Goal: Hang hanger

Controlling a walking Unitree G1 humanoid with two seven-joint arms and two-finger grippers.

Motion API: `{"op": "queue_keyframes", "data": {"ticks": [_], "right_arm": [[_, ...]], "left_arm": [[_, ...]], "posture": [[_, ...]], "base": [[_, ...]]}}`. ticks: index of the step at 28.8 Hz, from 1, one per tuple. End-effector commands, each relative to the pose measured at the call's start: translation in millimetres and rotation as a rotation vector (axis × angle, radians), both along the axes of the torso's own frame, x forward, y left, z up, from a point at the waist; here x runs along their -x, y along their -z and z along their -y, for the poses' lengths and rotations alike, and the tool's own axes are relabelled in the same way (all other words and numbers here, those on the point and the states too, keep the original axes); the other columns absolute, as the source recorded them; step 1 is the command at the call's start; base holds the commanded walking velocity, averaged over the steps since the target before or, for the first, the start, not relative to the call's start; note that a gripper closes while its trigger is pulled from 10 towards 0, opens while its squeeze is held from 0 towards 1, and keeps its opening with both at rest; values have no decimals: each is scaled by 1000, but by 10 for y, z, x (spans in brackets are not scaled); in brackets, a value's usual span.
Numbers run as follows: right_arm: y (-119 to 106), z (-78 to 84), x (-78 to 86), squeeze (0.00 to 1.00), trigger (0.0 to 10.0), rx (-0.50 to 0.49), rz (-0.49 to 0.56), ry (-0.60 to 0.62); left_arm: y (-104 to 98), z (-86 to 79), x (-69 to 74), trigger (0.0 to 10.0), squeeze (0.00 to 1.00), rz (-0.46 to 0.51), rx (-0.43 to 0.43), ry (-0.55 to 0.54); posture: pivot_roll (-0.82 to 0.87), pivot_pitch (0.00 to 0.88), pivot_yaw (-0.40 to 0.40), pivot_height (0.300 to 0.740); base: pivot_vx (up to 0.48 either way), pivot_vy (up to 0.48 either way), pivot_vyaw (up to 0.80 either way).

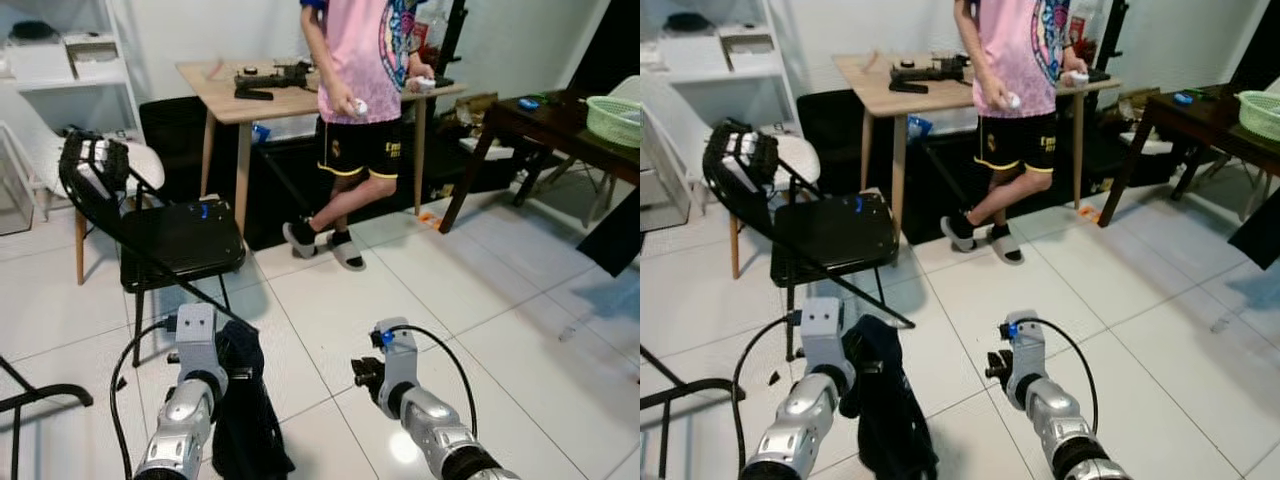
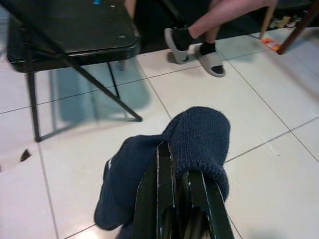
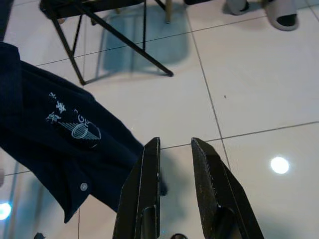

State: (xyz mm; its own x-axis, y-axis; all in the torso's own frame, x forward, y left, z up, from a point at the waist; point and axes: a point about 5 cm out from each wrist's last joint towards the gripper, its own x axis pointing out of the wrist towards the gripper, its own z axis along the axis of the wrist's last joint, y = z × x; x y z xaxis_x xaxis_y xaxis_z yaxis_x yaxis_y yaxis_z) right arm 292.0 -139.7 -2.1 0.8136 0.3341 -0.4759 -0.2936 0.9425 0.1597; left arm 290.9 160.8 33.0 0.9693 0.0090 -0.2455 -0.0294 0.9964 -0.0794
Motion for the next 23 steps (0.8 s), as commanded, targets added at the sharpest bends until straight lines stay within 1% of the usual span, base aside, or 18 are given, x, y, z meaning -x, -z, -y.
{"op": "queue_keyframes", "data": {"ticks": [1,2,8,9,11,14,23], "right_arm": [[-14,0,-15,0,10000,11,11,-6],[-14,0,-15,0,10000,11,11,-6],[-28,-7,-31,0,10000,11,15,-6],[-30,-8,-33,0,10000,11,17,-6],[-35,-9,-37,0,10000,10,21,-7],[-70,-5,-55,0,10000,-4,55,2],[-81,-6,-64,0,10000,-14,56,-5]], "left_arm": [[-38,-30,-17,10000,0,25,-9,-2],[-38,-30,-17,10000,0,25,-9,-2],[-44,-31,-28,10000,0,27,-1,-9],[-45,-30,-30,10000,0,27,-1,-9],[-46,-29,-32,10000,0,28,-1,-7],[-47,-26,-35,10000,0,27,2,-5],[-50,-28,-39,10000,0,30,4,-6]], "posture": [[28,9,-44,740],[28,9,-44,740],[28,6,-44,740],[27,6,-43,740],[27,6,-43,740],[25,5,-42,740],[22,0,-41,740]], "base": [[0,0,-800],[0,0,-800],[0,0,0],[0,0,-800],[0,0,0],[0,0,0],[0,0,0]]}}
